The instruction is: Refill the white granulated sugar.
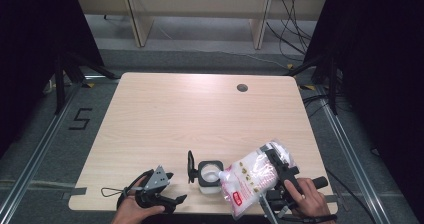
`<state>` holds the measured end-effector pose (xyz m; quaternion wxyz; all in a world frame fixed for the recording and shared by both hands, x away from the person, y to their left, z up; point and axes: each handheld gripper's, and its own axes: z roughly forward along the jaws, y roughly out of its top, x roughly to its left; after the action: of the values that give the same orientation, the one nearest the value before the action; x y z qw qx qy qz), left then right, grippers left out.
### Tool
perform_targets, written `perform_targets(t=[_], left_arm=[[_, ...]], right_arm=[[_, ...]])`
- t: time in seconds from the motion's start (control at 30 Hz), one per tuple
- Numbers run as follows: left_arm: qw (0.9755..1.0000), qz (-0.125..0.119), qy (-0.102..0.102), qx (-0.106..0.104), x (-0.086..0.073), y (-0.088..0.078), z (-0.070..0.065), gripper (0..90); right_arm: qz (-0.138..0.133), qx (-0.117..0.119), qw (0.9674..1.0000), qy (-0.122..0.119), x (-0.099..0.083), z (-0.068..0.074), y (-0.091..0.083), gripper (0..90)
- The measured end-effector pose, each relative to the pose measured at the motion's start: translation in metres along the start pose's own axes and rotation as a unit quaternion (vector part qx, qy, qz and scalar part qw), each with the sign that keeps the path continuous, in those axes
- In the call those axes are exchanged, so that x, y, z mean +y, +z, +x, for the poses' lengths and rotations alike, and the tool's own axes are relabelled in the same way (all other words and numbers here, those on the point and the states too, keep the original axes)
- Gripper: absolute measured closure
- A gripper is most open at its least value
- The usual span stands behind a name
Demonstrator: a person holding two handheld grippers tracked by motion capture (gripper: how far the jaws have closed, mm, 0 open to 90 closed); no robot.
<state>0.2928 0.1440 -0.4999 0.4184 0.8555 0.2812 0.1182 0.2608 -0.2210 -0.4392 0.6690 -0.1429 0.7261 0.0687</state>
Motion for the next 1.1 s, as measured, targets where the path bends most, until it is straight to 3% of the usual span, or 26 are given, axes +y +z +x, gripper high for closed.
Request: perform_targets(t=[0.17, 0.2, 0.23, 0.27, 0.3, 0.33, 0.4, 0.47, 0.5, 0.57, 0.6, 0.63, 0.73, 0.77, 0.83, 0.93, 0.97, 1.0, 1.03, 1.07, 1.1], left_arm=[[1.0000, 0.000, -0.003, 0.000, -0.0001, 0.0000, -0.0004, 16.1], [0.9999, 0.000, 0.011, 0.001, 0.0004, -0.0003, 0.0011, 16.1], [1.0000, 0.000, -0.001, 0.000, 0.0000, 0.0000, -0.0002, 16.1], [1.0000, -0.001, 0.004, -0.001, 0.0001, 0.0001, 0.0002, 16.1], [1.0000, 0.000, -0.003, 0.000, -0.0001, 0.0001, -0.0004, 16.1], [1.0000, 0.004, 0.001, 0.004, 0.0000, -0.0001, 0.0003, 16.1], [1.0000, 0.005, 0.002, 0.004, 0.0000, -0.0002, 0.0004, 16.1], [1.0000, 0.005, 0.002, 0.004, 0.0000, -0.0002, 0.0005, 16.1], [1.0000, 0.005, 0.002, 0.004, 0.0000, -0.0002, 0.0005, 16.1], [1.0000, 0.000, -0.003, 0.000, -0.0001, 0.0001, -0.0005, 16.1], [1.0000, 0.000, -0.003, 0.000, -0.0001, 0.0001, -0.0005, 16.1], [1.0000, 0.004, 0.002, 0.004, 0.0000, -0.0002, 0.0004, 16.1], [1.0000, 0.004, 0.001, 0.004, 0.0000, -0.0001, 0.0005, 16.1], [0.9998, -0.009, -0.015, -0.002, -0.0003, 0.0016, -0.0021, 16.1], [1.0000, 0.004, 0.002, 0.004, 0.0000, -0.0001, 0.0005, 16.1], [1.0000, 0.001, -0.003, 0.001, -0.0001, 0.0001, -0.0003, 16.1], [1.0000, 0.003, 0.000, 0.003, -0.0001, 0.0000, 0.0002, 16.1], [1.0000, 0.001, -0.002, -0.002, -0.0001, -0.0001, -0.0003, 16.1], [1.0000, 0.000, -0.004, 0.001, -0.0001, 0.0004, -0.0004, 16.1], [0.9999, -0.010, -0.004, -0.002, 0.0001, 0.0013, -0.0009, 16.1], [1.0000, -0.003, -0.006, -0.003, -0.0002, 0.0008, -0.0009, 16.1]], right_arm=[[-0.004, -0.002, 1.0000, 0.000, 0.0000, 0.0004, 0.0007, 44.7], [-0.004, -0.002, 1.0000, -0.001, 0.0000, 0.0002, 0.0007, 44.7], [0.003, 0.003, 0.9999, 0.010, 0.0003, 0.0017, 0.0000, 44.7], [0.001, 0.000, 1.0000, -0.004, 0.0009, -0.0004, 0.0000, 44.8], [0.005, 0.000, 1.0000, 0.003, 0.0012, 0.0005, -0.0005, 44.8], [0.000, -0.009, 0.9999, -0.009, 0.0019, -0.0013, -0.0004, 44.8], [0.009, -0.016, 0.9998, 0.002, 0.0033, 0.0004, -0.0025, 45.2], [0.006, -0.021, 0.9995, -0.023, 0.0048, -0.0050, -0.0034, 45.5], [0.005, -0.017, 0.9998, 0.006, 0.0034, -0.0022, -0.0032, 45.5], [0.013, -0.013, 0.9997, 0.013, 0.0027, -0.0016, -0.0043, 45.6], [0.007, -0.017, 0.9998, -0.009, 0.0028, -0.0045, -0.0033, 45.6], [0.006, -0.019, 0.9997, -0.014, 0.0026, -0.0048, -0.0033, 45.6], [0.006, -0.016, 0.9998, -0.008, 0.0024, -0.0040, -0.0033, 45.7], [0.006, -0.015, 0.9999, -0.006, 0.0027, -0.0038, -0.0032, 45.7], [0.004, -0.014, 0.9999, -0.004, 0.0027, -0.0036, -0.0030, 45.7], [0.002, -0.007, 0.9999, 0.011, 0.0018, -0.0019, -0.0019, 45.8], [-0.002, -0.008, 1.0000, 0.002, 0.0015, -0.0033, -0.0012, 45.8], [0.004, -0.004, 0.9996, 0.027, 0.0004, 0.0001, -0.0016, 45.8], [0.005, 0.001, 0.9996, 0.028, -0.0002, 0.0001, -0.0015, 45.8], [-0.004, -0.002, 0.9999, 0.011, -0.0004, -0.0024, -0.0002, 45.8], [0.009, 0.005, 0.9989, 0.045, -0.0010, 0.0024, -0.0017, 45.8]])
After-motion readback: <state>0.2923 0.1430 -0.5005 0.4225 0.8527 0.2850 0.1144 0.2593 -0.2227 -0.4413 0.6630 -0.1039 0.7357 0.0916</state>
